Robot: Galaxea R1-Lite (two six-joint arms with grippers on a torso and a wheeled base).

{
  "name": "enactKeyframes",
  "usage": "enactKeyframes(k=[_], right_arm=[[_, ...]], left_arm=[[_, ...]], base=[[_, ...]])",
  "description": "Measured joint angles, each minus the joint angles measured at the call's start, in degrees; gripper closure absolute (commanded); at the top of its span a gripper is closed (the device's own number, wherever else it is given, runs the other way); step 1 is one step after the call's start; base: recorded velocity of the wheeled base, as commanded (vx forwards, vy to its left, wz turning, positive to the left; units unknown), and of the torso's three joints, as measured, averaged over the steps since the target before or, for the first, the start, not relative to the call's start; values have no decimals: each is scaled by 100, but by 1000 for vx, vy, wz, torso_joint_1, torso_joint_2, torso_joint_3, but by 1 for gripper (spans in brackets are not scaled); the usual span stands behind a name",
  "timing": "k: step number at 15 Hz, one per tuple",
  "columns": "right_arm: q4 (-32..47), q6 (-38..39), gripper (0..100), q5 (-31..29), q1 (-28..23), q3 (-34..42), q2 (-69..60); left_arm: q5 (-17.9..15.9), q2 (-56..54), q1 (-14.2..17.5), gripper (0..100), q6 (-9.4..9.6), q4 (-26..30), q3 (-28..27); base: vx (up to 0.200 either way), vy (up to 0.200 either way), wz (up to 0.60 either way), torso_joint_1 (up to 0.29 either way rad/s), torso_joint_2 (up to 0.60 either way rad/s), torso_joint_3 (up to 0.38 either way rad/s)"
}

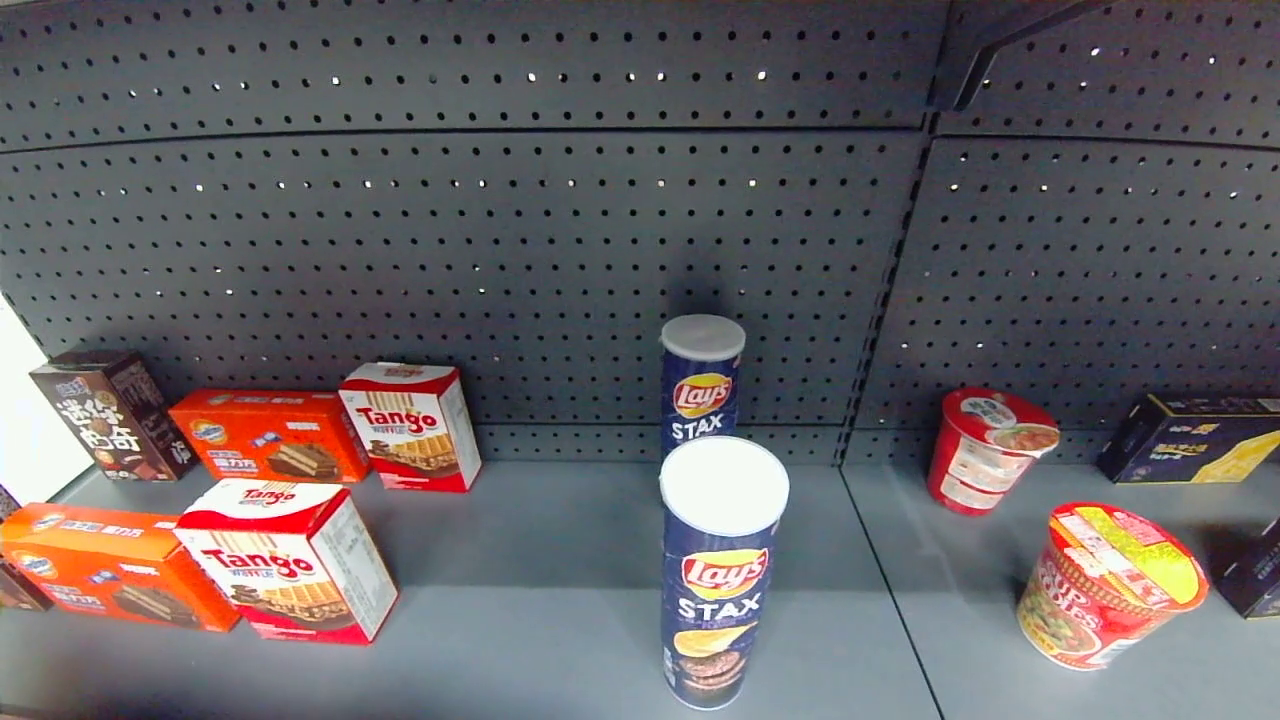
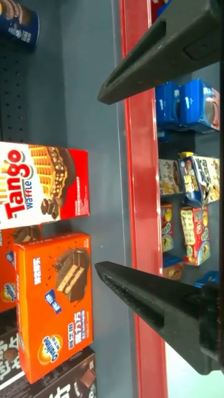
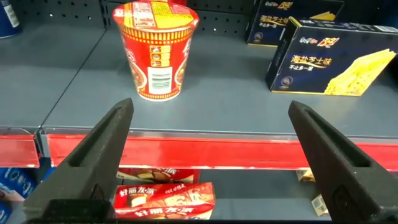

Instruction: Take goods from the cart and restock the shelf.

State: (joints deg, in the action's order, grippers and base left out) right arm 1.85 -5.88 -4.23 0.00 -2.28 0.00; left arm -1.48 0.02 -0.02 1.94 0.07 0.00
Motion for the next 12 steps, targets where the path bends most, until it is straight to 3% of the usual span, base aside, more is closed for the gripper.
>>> enactKeyframes(k=[12], right_arm=[[0, -41, 0, 207, 0, -2, 0]], left_arm=[[6, 0, 2, 0, -17, 2, 0]], base=[[0, 0, 0, 0, 0, 0]])
